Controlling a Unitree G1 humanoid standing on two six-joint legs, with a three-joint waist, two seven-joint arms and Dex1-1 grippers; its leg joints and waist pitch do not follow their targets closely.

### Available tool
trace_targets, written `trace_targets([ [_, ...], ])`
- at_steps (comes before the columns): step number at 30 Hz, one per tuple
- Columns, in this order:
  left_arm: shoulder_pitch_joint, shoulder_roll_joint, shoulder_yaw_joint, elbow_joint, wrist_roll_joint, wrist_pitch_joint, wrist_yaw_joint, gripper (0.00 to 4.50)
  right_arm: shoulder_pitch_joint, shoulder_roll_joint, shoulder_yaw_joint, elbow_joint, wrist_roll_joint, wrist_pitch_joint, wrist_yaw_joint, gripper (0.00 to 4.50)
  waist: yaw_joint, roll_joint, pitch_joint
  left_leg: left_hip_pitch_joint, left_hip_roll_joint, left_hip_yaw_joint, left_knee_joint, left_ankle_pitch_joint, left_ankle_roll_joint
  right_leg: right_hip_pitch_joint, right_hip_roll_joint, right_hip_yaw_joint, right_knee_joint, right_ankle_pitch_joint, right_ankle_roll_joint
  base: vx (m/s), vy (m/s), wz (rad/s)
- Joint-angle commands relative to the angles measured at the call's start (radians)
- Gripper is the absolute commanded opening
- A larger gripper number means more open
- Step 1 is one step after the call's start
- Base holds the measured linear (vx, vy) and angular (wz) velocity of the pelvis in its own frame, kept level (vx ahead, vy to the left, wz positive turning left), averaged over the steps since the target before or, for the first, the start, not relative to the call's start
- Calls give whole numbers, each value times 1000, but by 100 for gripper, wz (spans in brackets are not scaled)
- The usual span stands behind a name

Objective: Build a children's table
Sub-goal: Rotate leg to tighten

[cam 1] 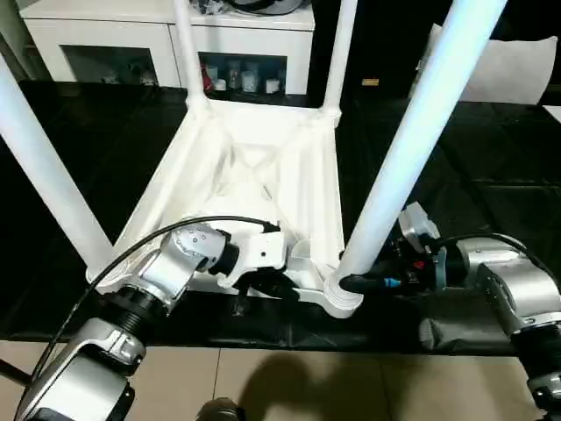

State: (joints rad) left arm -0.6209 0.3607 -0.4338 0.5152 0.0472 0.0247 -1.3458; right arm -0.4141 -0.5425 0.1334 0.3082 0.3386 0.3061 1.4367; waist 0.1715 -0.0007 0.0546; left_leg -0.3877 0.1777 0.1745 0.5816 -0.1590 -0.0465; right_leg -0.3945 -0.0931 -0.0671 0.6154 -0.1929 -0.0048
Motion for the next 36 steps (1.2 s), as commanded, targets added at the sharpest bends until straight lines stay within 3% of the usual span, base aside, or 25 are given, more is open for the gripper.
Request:
trace_targets([
  [1,-9,-14,-8,-15,-1,25,5,0,14,2,-3,-35,29,38,4,201,-6,-9,-74,23,58,-10,-57,-179,66,43,-64,41,-63,-120,-253,0,0,0],
  [4,-9,-36,10,-32,-1,109,60,0,5,49,-16,-47,15,107,-120,198,-13,-9,-69,22,55,-12,-63,-214,44,43,-65,41,-70,-189,-238,0,0,0],
  [5,-9,-42,13,-36,0,122,74,0,3,60,-17,-47,7,115,-149,197,-17,-10,-65,24,54,-13,-65,-253,27,40,-67,42,-78,-259,-222,0,0,0],
  [6,-18,-86,37,-35,14,184,175,0,-21,124,-23,-9,-62,137,-330,197,-24,-9,-61,26,54,-16,-69,-291,4,36,-69,43,-82,-329,-205,0,0,0],
  [7,-22,-99,44,-34,17,200,203,0,-29,141,-24,3,-80,145,-379,197,-30,-9,-57,28,53,-17,-71,-312,-11,32,-68,43,-86,-370,-195,0,0,0],
  [8,-28,-121,53,-32,20,232,244,0,-41,168,-32,19,-94,165,-446,197,-45,-13,-55,24,47,-23,-73,-342,-35,37,-70,38,-91,-453,-166,-55,-2,-8],
  [9,-32,-137,58,-33,22,255,273,0,-48,187,-36,28,-102,180,-493,196,-50,-14,-57,22,45,-26,-74,-346,-41,41,-71,34,-94,-487,-146,-55,-2,-8],
  [10,-32,-137,58,-33,22,255,273,0,-48,187,-36,28,-102,180,-493,196,-55,-11,-58,22,46,-28,-76,-348,-45,39,-73,35,-96,-502,-133,-52,12,-14],
  [11,-43,-197,67,-41,28,327,353,0,-72,263,-65,55,-125,221,-655,195,-71,-16,-58,17,47,-28,-78,-343,-41,39,-69,36,-99,-485,-121,0,0,0],
  [14,-51,-249,73,-49,33,382,417,0,-93,326,-93,83,-144,241,-800,194,-93,-14,-60,11,41,-32,-79,-343,-40,41,-66,28,-101,-466,-120,0,0,0],
  [15,-55,-268,77,-47,37,398,443,0,-100,346,-107,94,-144,244,-839,194,-94,-13,-62,20,41,-28,-75,-348,-32,34,-66,32,-107,-458,-119,0,0,0],
  [16,-60,-284,81,-42,42,408,467,0,-105,363,-120,103,-141,245,-865,194,-94,-13,-62,20,41,-28,-75,-348,-32,34,-66,32,-107,-458,-119,0,0,0],
  [17,-70,-335,96,-27,53,429,540,0,-113,396,-140,119,-131,211,-886,194,-97,-7,-61,24,42,-23,-72,-347,-22,29,-63,37,-106,-398,-144,0,0,0],
  [18,-72,-359,100,-25,58,436,572,0,-112,406,-141,119,-131,188,-884,194,-96,-11,-62,26,42,-22,-72,-347,-15,30,-61,36,-107,-382,-150,0,0,0],
  [19,-71,-360,98,-27,58,436,572,0,-111,406,-142,116,-129,189,-883,249,-95,-11,-64,26,43,-21,-71,-340,-11,32,-61,37,-105,-366,-154,0,0,0],
  [20,-68,-362,93,-33,61,435,571,0,-105,408,-144,107,-121,192,-876,263,-93,-9,-65,23,43,-22,-72,-325,-5,34,-61,37,-103,-344,-158,0,0,0],
  [21,-64,-361,87,-39,65,433,568,0,-96,404,-144,90,-113,198,-859,263,-93,-9,-66,18,43,-21,-73,-300,9,38,-57,37,-98,-294,-167,0,0,0],
  [24,-54,-333,71,-55,79,424,556,0,-74,388,-145,59,-112,195,-839,293,-82,-10,-69,20,44,-16,-68,-268,22,38,-60,40,-95,-242,-184,0,0,0],
  [26,-46,-296,64,-64,83,395,524,0,-48,342,-146,38,-101,165,-776,302,-69,-15,-74,16,43,-14,-64,-219,39,45,-60,40,-88,-186,-185,0,0,0],
  [29,-33,-251,60,-72,86,346,471,0,-27,272,-160,25,-87,127,-680,338,-60,-14,-75,14,44,-12,-59,-165,68,47,-58,39,-78,-96,-210,0,0,0],
  [32,-21,-205,36,-70,104,270,427,0,-8,210,-152,1,-77,119,-589,363,-54,-13,-72,17,46,-11,-61,-180,73,46,-57,38,-83,-127,-213,0,0,0],
  [36,-3,-138,23,-76,84,200,331,0,21,108,-139,-48,-57,98,-430,399,-45,-8,-66,24,51,-13,-68,-251,45,40,-60,40,-91,-225,-192,0,0,0],
])
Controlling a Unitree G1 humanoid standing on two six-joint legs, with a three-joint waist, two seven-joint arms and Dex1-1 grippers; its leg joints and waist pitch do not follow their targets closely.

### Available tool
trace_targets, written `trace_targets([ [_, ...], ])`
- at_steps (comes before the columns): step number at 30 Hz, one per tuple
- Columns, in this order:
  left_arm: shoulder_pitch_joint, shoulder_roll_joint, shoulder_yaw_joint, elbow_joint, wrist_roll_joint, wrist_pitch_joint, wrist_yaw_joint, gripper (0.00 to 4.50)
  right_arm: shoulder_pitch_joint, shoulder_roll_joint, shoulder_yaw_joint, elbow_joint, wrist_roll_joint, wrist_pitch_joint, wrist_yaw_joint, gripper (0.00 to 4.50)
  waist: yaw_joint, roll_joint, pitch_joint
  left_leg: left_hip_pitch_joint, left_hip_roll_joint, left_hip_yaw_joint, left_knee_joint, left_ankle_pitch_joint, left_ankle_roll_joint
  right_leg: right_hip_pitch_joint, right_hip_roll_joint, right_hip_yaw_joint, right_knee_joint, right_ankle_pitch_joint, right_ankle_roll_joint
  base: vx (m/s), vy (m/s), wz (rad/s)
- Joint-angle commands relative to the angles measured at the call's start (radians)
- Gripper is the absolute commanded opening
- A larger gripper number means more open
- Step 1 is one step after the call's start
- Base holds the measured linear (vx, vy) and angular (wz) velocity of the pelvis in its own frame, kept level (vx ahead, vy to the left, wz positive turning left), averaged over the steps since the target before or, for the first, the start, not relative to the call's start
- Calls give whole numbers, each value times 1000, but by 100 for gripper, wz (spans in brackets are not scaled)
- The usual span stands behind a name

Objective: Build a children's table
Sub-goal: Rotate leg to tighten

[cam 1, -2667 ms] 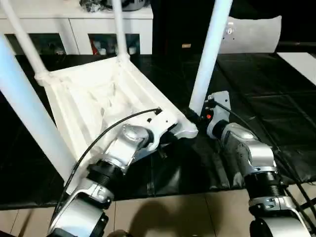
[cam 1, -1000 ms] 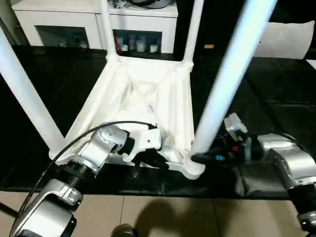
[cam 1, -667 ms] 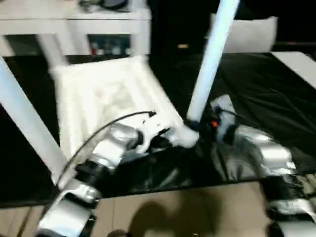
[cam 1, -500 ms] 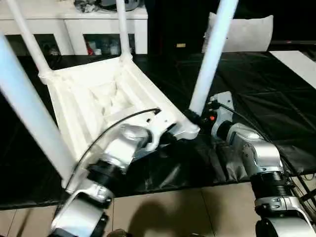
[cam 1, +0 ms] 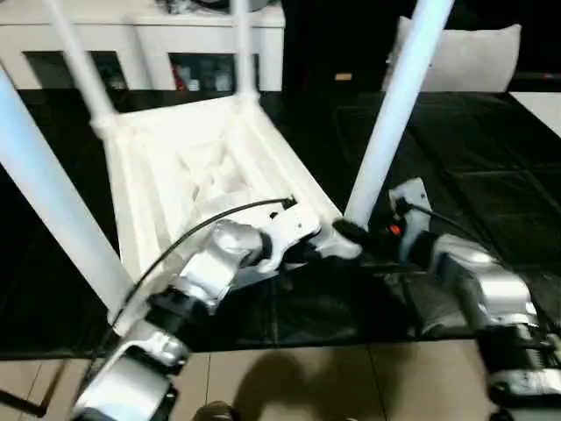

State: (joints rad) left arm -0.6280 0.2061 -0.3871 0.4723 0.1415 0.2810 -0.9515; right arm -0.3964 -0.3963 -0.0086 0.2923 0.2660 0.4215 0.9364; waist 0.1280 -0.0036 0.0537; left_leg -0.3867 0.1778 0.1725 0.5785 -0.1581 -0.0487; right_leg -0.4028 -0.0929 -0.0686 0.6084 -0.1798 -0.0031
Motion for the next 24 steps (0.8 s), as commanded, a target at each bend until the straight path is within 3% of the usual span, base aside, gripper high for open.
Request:
trace_targets([
  [1,4,17,-24,-33,-11,-56,-63,0,4,-39,3,-33,16,-17,70,408,-1,-5,-65,23,51,-11,-64,-252,47,49,-61,42,-84,-239,-194,0,0,0],
  [2,10,40,-21,-33,-35,-110,-118,0,6,-70,4,-37,15,-42,103,417,1,-10,-65,20,51,-13,-67,-262,40,51,-63,41,-83,-258,-188,0,0,0],
  [4,17,74,-30,-47,-51,-139,-185,0,15,-105,20,-41,15,-65,155,417,2,-8,-66,22,50,-13,-65,-266,35,48,-64,41,-84,-269,-185,0,0,0],
  [6,23,99,-39,-56,-66,-168,-240,0,24,-133,40,-40,2,-108,205,417,4,-14,-66,22,53,-11,-65,-262,39,47,-65,43,-83,-270,-187,0,0,0],
  [9,29,128,-53,-68,-81,-200,-305,0,29,-153,51,-44,13,-122,271,417,12,-11,-67,21,54,-10,-64,-250,45,46,-62,42,-78,-252,-198,0,0,0],
  [10,32,141,-62,-71,-82,-212,-330,0,31,-160,57,-50,26,-115,305,402,12,-16,-68,21,54,-9,-63,-243,47,46,-62,42,-77,-244,-200,0,0,0],
  [15,32,169,-83,-69,-90,-259,-394,0,35,-178,93,-77,57,-105,393,372,21,-11,-68,21,56,-9,-61,-227,61,46,-62,42,-70,-209,-216,0,0,0],
  [18,25,171,-89,-61,-85,-279,-413,0,32,-174,117,-72,57,-118,425,348,23,-12,-67,22,56,-9,-62,-249,48,44,-64,42,-75,-255,-211,0,0,0],
  [24,9,158,-94,-35,-87,-298,-413,0,24,-158,139,-49,50,-135,452,295,27,-10,-68,23,57,-10,-63,-256,36,43,-64,43,-75,-259,-207,0,0,0],
])
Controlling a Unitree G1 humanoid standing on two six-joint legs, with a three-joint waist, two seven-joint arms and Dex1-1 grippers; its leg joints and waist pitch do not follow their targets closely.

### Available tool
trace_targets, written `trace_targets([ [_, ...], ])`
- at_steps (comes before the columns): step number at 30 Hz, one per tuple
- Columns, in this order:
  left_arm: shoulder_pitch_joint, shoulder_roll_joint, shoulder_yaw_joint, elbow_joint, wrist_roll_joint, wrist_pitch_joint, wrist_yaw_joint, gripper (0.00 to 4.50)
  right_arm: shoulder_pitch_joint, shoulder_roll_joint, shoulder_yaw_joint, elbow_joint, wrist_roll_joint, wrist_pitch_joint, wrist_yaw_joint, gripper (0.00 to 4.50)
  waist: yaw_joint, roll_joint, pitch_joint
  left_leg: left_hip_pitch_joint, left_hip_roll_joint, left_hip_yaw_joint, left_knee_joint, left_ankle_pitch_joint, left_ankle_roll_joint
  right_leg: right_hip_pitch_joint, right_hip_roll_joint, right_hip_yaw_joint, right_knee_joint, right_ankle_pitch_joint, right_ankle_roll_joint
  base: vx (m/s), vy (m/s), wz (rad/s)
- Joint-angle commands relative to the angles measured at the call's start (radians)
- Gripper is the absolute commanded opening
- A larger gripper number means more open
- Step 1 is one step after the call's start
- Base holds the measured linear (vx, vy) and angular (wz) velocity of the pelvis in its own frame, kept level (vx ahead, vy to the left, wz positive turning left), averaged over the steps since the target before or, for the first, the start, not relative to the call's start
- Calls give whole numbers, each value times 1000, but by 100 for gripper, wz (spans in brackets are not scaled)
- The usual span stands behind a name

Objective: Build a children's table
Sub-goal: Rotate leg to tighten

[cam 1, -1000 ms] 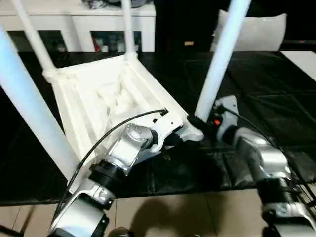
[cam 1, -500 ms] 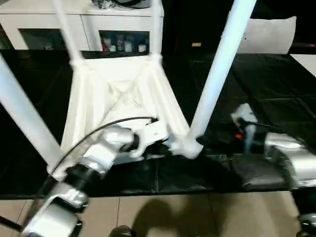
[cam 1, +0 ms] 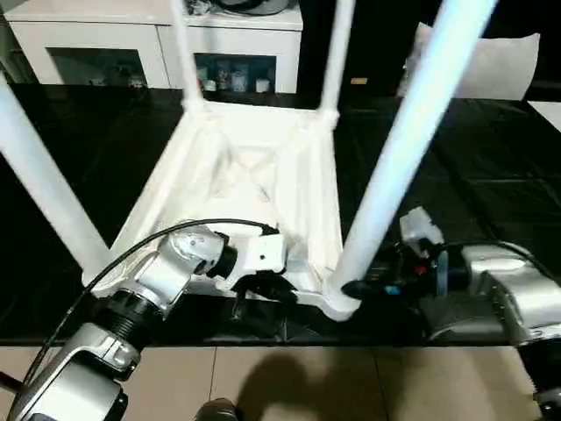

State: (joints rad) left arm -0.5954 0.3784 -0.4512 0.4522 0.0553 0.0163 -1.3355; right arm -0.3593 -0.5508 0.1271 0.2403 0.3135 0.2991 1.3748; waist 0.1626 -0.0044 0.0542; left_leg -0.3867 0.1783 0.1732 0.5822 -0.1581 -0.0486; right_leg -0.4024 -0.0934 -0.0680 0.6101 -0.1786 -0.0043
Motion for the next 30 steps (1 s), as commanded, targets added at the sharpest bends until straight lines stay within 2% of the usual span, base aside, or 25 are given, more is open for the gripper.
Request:
trace_targets([
  [1,-25,-16,-31,-12,-1,-35,-28,0,-15,0,8,7,2,-15,13,295,-7,-9,-69,23,56,-10,-66,-254,36,43,-64,43,-76,-256,-207,0,0,0],
  [3,-25,-17,-30,-10,-2,-36,-28,0,-17,5,17,11,9,-5,22,277,-7,-14,-69,23,56,-10,-66,-251,37,44,-63,42,-74,-247,-209,0,0,0],
  [7,-23,-16,-25,-7,-3,-31,-26,0,-20,13,28,14,19,12,34,251,-4,-12,-70,23,56,-10,-64,-238,44,43,-63,42,-73,-245,-211,0,0,0],
  [10,-17,-19,-15,-9,-14,-13,-25,0,-15,23,13,7,36,31,20,217,-3,-12,-70,22,56,-10,-64,-236,41,44,-64,42,-72,-241,-211,0,0,0],
  [12,-13,-27,-2,-15,-22,18,-10,0,-9,38,6,-13,51,63,-5,211,-4,-13,-69,20,55,-10,-65,-233,42,45,-63,42,-72,-245,-209,0,0,0],
  [14,-18,-56,23,-17,-31,88,47,0,-10,76,-2,-33,47,110,-93,210,-5,-13,-66,22,54,-10,-66,-254,33,42,-64,42,-77,-293,-198,0,0,0],
  [16,-25,-82,40,-18,-30,148,98,0,-25,116,-12,-27,27,143,-193,208,-12,-13,-63,23,53,-13,-70,-277,14,40,-64,43,-79,-340,-188,0,0,0],
  [18,-33,-108,53,-17,-23,201,153,0,-48,156,-26,-3,-4,168,-302,207,-28,-12,-60,26,49,-19,-73,-326,-17,37,-67,38,-89,-438,-158,0,0,0],
  [20,-46,-149,69,-5,-11,249,233,0,-81,212,-47,35,-39,205,-437,207,-44,-14,-58,16,45,-23,-78,-337,-28,43,-66,34,-94,-477,-132,0,0,0],
  [21,-57,-179,79,12,1,277,294,0,-108,256,-78,67,-43,234,-531,206,-50,-12,-58,17,44,-24,-77,-346,-33,42,-66,34,-94,-487,-127,0,0,0],
  [22,-57,-179,79,12,1,277,294,0,-108,256,-78,67,-43,234,-531,206,-65,-10,-60,19,43,-26,-76,-356,-41,38,-65,33,-96,-485,-127,0,0,0],
  [23,-77,-235,89,45,36,332,413,0,-151,332,-134,122,-56,265,-707,206,-77,-13,-61,15,42,-28,-76,-355,-43,43,-65,32,-96,-477,-124,0,0,0],
  [24,-77,-235,89,45,36,332,413,0,-151,332,-134,122,-56,265,-707,206,-85,-13,-60,11,41,-28,-77,-349,-43,41,-63,32,-94,-469,-127,0,0,0],
  [25,-90,-276,99,55,45,368,473,0,-170,373,-147,148,-77,258,-799,206,-92,-8,-62,12,39,-29,-75,-356,-48,41,-64,29,-98,-472,-124,0,0,0],
  [26,-98,-301,109,59,46,390,506,0,-179,393,-150,161,-86,245,-838,206,-100,-9,-64,14,36,-27,-71,-351,-41,41,-63,30,-99,-453,-129,0,0,0],
  [27,-98,-301,109,59,46,390,506,0,-179,393,-150,161,-86,245,-838,206,-101,-10,-64,14,37,-25,-70,-345,-35,41,-63,31,-100,-439,-132,0,0,0],
  [28,-102,-313,113,62,47,397,520,0,-180,398,-143,166,-98,226,-845,275,-101,-10,-65,13,36,-22,-68,-327,-17,41,-61,33,-100,-400,-142,0,0,0],
  [30,-103,-327,106,61,57,399,531,0,-169,397,-110,159,-137,184,-835,274,-99,-11,-69,16,36,-14,-63,-285,13,41,-57,37,-96,-321,-166,0,0,0],
])
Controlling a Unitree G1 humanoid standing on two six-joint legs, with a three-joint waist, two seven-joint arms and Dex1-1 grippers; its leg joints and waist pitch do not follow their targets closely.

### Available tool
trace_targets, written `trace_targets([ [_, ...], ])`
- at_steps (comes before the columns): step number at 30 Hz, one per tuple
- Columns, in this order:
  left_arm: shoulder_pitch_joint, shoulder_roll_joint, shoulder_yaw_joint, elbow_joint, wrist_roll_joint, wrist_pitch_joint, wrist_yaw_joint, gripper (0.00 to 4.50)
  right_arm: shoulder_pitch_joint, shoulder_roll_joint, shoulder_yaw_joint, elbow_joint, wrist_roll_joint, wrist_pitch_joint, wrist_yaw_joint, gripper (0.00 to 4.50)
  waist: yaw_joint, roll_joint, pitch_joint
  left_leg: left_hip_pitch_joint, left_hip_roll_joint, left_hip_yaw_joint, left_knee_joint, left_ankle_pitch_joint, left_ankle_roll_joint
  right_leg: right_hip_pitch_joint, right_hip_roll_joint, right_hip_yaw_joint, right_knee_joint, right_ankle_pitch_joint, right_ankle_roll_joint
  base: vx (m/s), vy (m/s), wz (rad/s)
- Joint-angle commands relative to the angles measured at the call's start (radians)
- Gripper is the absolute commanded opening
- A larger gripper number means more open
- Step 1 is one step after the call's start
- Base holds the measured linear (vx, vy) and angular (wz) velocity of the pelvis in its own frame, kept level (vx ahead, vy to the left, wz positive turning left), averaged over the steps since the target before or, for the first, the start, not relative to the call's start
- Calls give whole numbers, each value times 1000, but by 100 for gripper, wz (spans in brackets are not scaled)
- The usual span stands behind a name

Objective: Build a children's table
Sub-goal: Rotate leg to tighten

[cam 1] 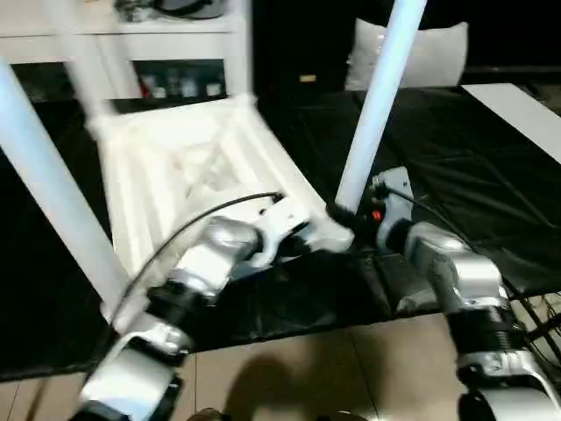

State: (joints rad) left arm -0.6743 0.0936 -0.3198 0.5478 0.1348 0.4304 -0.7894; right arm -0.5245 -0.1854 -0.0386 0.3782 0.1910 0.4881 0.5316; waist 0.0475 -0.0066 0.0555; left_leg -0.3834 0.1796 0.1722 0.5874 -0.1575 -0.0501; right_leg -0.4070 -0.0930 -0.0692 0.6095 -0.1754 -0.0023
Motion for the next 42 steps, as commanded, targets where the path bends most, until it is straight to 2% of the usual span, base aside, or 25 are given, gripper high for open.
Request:
trace_targets([
  [1,-23,-47,-28,-36,-20,-16,-13,0,1,33,63,15,-21,-13,14,292,18,-9,-71,12,36,-11,-67,-275,20,45,-57,39,-94,-306,-176,0,0,0],
  [2,-22,-48,-28,-39,-20,-16,-14,0,5,35,61,9,-17,-14,20,292,25,-7,-72,12,36,-10,-65,-245,31,48,-57,40,-89,-263,-190,0,0,0],
  [3,-19,-46,-29,-46,-21,-16,-18,0,11,38,54,-6,-6,-17,35,318,31,-7,-73,10,36,-9,-65,-219,40,52,-56,39,-86,-232,-196,0,0,0],
  [4,-19,-46,-29,-46,-21,-16,-18,0,11,38,54,-6,-6,-17,35,318,33,-7,-73,8,36,-10,-66,-210,43,53,-55,39,-84,-220,-198,0,0,0],
  [5,-14,-30,-30,-52,-21,-35,-30,0,24,20,57,-22,1,-42,71,322,38,-3,-74,8,37,-10,-66,-200,46,55,-55,38,-81,-201,-199,0,0,0],
  [6,-14,-30,-30,-52,-21,-35,-30,0,24,20,57,-22,1,-42,71,328,41,-5,-73,9,38,-10,-67,-204,47,55,-54,38,-81,-194,-201,0,0,0],
  [7,-4,-4,-32,-60,-23,-77,-53,0,40,-23,57,-36,10,-52,117,341,42,-6,-74,8,38,-11,-67,-203,47,57,-54,37,-80,-191,-201,0,0,0],
  [11,7,25,-24,-67,-35,-95,-85,0,60,-82,54,-61,28,-52,202,376,53,-4,-69,14,41,-10,-70,-251,43,55,-55,38,-87,-244,-195,0,0,0],
  [12,10,45,-28,-64,-35,-123,-112,0,69,-116,59,-73,32,-64,259,386,54,-2,-67,15,42,-11,-73,-269,37,51,-55,38,-90,-275,-188,0,0,0],
  [14,17,78,-39,-62,-36,-168,-163,0,83,-167,73,-93,32,-89,339,396,58,-4,-67,17,44,-11,-73,-287,36,51,-56,40,-93,-295,-172,0,0,0],
  [16,42,134,-57,-86,-56,-229,-263,0,96,-232,83,-122,35,-121,427,419,62,-2,-67,17,46,-13,-74,-286,32,50,-58,41,-91,-292,-174,0,0,0],
  [18,48,150,-61,-91,-60,-245,-286,0,98,-248,84,-133,47,-124,462,434,67,-2,-68,17,47,-13,-74,-279,34,50,-59,41,-87,-276,-180,0,0,0],
  [19,51,163,-65,-91,-60,-264,-305,0,103,-267,93,-143,56,-131,505,434,68,2,-68,18,47,-12,-75,-283,33,48,-57,41,-86,-271,-187,0,0,0],
  [20,54,179,-73,-92,-61,-289,-332,0,110,-291,106,-152,63,-144,551,434,70,-2,-68,20,48,-11,-73,-288,34,47,-58,41,-87,-269,-192,0,0,0],
  [24,68,231,-101,-107,-61,-347,-412,0,129,-342,121,-161,81,-156,651,434,80,0,-68,19,50,-12,-73,-284,37,49,-60,41,-82,-258,-201,0,0,0],
  [27,78,255,-112,-122,-75,-384,-473,0,132,-360,125,-160,102,-156,711,410,88,-1,-69,18,50,-10,-72,-280,37,49,-60,41,-82,-268,-202,0,0,0],
  [29,82,270,-123,-132,-82,-401,-511,0,134,-368,131,-160,116,-154,747,398,93,5,-68,20,52,-11,-73,-288,34,47,-61,42,-82,-277,-202,0,0,0],
  [33,77,280,-129,-140,-101,-408,-559,0,138,-383,153,-166,144,-144,819,356,100,6,-68,23,54,-10,-74,-310,25,45,-59,41,-80,-279,-213,0,0,0],
  [34,73,278,-126,-140,-109,-403,-566,0,137,-384,166,-162,136,-150,829,356,102,11,-67,23,54,-13,-76,-317,19,44,-60,41,-80,-284,-213,0,0,0],
  [35,69,275,-124,-139,-114,-396,-567,0,138,-385,180,-160,127,-156,838,351,102,7,-67,23,54,-12,-76,-323,15,45,-61,41,-82,-289,-210,0,0,0],
  [38,65,270,-119,-131,-115,-389,-567,0,140,-383,191,-167,131,-146,859,317,102,4,-67,22,53,-12,-75,-322,13,45,-61,42,-82,-294,-208,0,0,0],
  [42,62,270,-117,-123,-117,-389,-566,0,136,-382,195,-170,149,-132,882,298,104,3,-69,21,53,-13,-74,-312,16,46,-62,42,-82,-298,-203,0,0,0],
])
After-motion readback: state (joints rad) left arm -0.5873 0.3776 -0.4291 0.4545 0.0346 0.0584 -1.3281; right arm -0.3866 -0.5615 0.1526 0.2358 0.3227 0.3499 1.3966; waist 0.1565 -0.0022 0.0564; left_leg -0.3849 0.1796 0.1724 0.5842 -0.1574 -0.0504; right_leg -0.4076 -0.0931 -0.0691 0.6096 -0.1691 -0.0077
